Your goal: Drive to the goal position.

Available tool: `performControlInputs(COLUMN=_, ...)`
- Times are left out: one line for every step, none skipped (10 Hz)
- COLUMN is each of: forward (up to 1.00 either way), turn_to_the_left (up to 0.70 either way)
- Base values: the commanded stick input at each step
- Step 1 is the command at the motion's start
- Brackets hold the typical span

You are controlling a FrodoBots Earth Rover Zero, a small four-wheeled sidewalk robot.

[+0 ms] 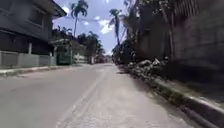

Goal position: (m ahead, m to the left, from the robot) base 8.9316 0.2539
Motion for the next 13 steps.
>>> performControlInputs(forward=1.0, turn_to_the_left=-0.02)
performControlInputs(forward=1.0, turn_to_the_left=-0.01)
performControlInputs(forward=1.0, turn_to_the_left=-0.01)
performControlInputs(forward=1.0, turn_to_the_left=0.0)
performControlInputs(forward=1.0, turn_to_the_left=0.0)
performControlInputs(forward=1.0, turn_to_the_left=-0.31)
performControlInputs(forward=1.0, turn_to_the_left=-0.4)
performControlInputs(forward=1.0, turn_to_the_left=-0.31)
performControlInputs(forward=1.0, turn_to_the_left=-0.11)
performControlInputs(forward=1.0, turn_to_the_left=-0.06)
performControlInputs(forward=1.0, turn_to_the_left=-0.01)
performControlInputs(forward=1.0, turn_to_the_left=0.0)
performControlInputs(forward=1.0, turn_to_the_left=0.0)
